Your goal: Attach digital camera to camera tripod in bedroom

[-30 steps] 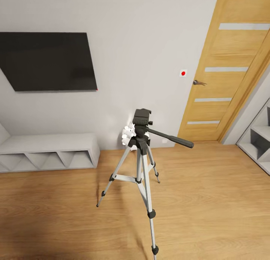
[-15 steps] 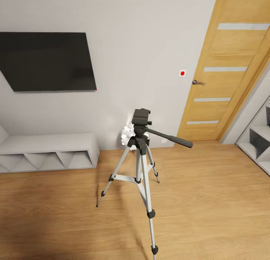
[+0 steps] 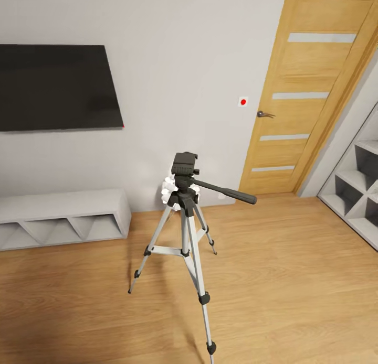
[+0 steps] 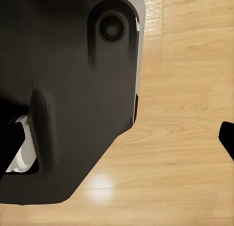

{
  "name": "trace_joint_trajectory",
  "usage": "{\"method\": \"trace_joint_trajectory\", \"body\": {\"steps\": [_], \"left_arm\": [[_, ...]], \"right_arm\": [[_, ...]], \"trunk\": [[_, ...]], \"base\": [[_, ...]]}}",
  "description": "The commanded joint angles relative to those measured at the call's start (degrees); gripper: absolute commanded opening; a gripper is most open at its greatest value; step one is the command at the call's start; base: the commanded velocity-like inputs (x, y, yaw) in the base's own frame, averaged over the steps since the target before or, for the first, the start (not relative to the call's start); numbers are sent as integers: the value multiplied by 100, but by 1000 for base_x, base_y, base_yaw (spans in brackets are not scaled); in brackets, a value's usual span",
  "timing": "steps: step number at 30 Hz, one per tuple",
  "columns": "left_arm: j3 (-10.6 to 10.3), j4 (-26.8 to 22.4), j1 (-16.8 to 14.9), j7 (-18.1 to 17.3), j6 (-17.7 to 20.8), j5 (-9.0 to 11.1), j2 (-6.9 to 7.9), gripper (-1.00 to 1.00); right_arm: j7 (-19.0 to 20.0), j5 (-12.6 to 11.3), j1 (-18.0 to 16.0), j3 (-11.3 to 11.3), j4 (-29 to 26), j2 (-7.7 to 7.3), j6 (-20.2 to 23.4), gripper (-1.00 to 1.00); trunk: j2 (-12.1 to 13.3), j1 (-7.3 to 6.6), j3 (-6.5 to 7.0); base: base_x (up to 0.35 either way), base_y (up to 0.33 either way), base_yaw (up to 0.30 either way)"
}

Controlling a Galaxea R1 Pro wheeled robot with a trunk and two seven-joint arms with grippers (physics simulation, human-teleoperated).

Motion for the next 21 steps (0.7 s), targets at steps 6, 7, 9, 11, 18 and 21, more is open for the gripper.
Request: {"method": "trace_joint_trajectory", "body": {"steps": [6,7,9,11,18,21], "left_arm": [[-47,-1,-3,4,-14,36,-3,-100],[-47,-2,-3,4,-14,36,-6,-100],[-47,-2,-3,4,-14,36,-6,-100],[-47,-2,-3,4,-14,36,-8,-100],[-47,0,-3,5,-14,36,-10,-100],[-47,1,-3,9,-13,36,-10,-100]], "right_arm": [[43,69,-7,-43,10,-3,2,100],[49,70,-7,-42,10,0,-4,100],[54,72,-7,-42,10,0,-7,100],[55,72,-7,-41,10,2,-15,100],[59,83,-7,-40,10,0,-27,100],[53,81,-7,-44,10,8,-25,100]], "trunk": [[-10,3,-10],[-10,3,-10],[-10,3,-10],[-10,3,-10],[-10,3,-10],[-10,3,-10]], "base": [[0,0,-11],[0,0,-3],[0,0,-2],[0,0,-1],[0,0,0],[0,0,0]]}}
